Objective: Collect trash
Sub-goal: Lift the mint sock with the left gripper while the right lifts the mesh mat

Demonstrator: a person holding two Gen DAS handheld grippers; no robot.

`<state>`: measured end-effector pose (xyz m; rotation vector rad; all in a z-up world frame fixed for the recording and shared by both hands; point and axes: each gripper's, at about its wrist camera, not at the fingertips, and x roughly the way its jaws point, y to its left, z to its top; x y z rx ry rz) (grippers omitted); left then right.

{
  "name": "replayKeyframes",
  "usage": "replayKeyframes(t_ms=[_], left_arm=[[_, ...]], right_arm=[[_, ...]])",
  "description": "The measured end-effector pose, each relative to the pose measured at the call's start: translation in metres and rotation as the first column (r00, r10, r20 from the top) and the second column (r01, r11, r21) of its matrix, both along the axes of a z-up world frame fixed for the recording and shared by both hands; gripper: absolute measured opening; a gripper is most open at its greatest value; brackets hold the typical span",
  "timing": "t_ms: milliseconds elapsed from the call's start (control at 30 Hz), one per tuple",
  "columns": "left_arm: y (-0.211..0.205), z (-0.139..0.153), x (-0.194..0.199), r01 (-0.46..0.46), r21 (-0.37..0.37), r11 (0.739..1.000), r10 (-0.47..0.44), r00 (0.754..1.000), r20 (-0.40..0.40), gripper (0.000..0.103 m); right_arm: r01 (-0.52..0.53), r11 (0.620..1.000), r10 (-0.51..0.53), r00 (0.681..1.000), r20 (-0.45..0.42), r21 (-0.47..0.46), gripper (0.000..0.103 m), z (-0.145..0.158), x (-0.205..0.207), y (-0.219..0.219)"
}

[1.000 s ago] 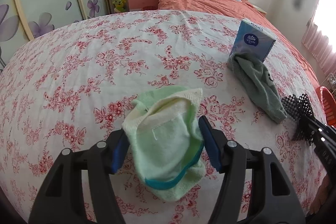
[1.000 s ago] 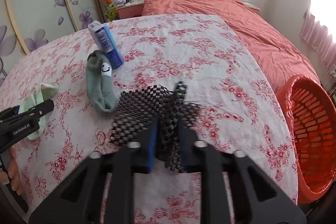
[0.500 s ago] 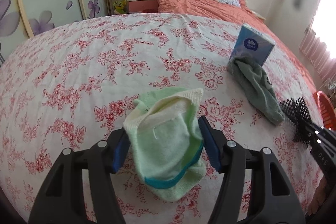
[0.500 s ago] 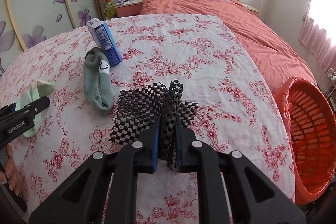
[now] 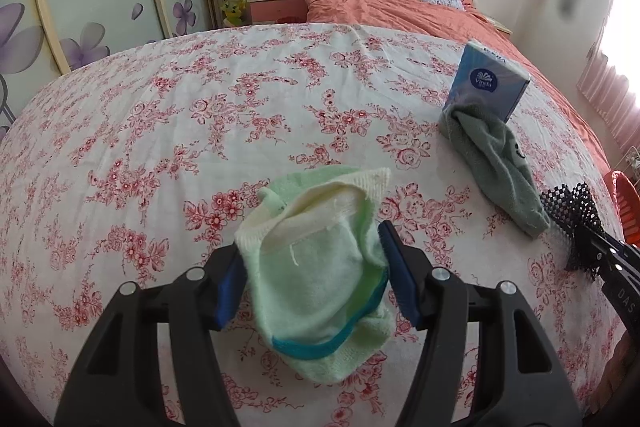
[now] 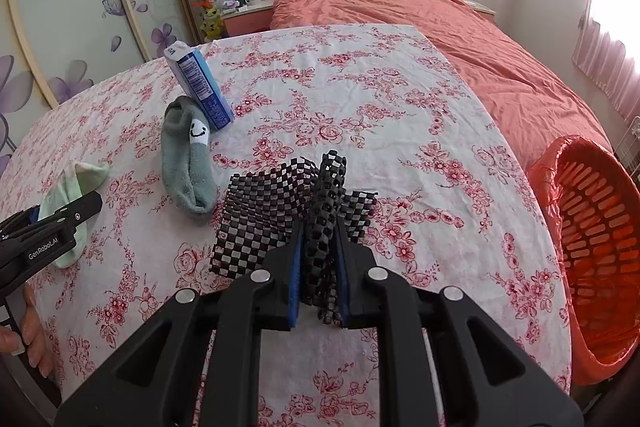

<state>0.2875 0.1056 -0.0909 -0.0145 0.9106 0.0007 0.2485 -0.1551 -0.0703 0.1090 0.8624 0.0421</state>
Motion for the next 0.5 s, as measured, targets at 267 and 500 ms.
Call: replayKeyframes(t_ms=[267, 500], left_arm=[[-0.001, 0.002, -0.001, 0.020, 0.032, 0.999, -0.020, 1.000, 0.001, 0.017], [-0.009, 0.013, -0.016, 0.048, 0.024, 0.999, -0.048, 0.999, 0.014, 0.010]], right_arm=[[-0.012, 0.998, 0.012, 1.000, 0.013, 0.065, 0.011, 0.003, -0.005, -0.008], [-0.014, 0.992, 0.001, 0.994, 0.105, 0.122, 0.010, 0.031, -0.034, -0.022]])
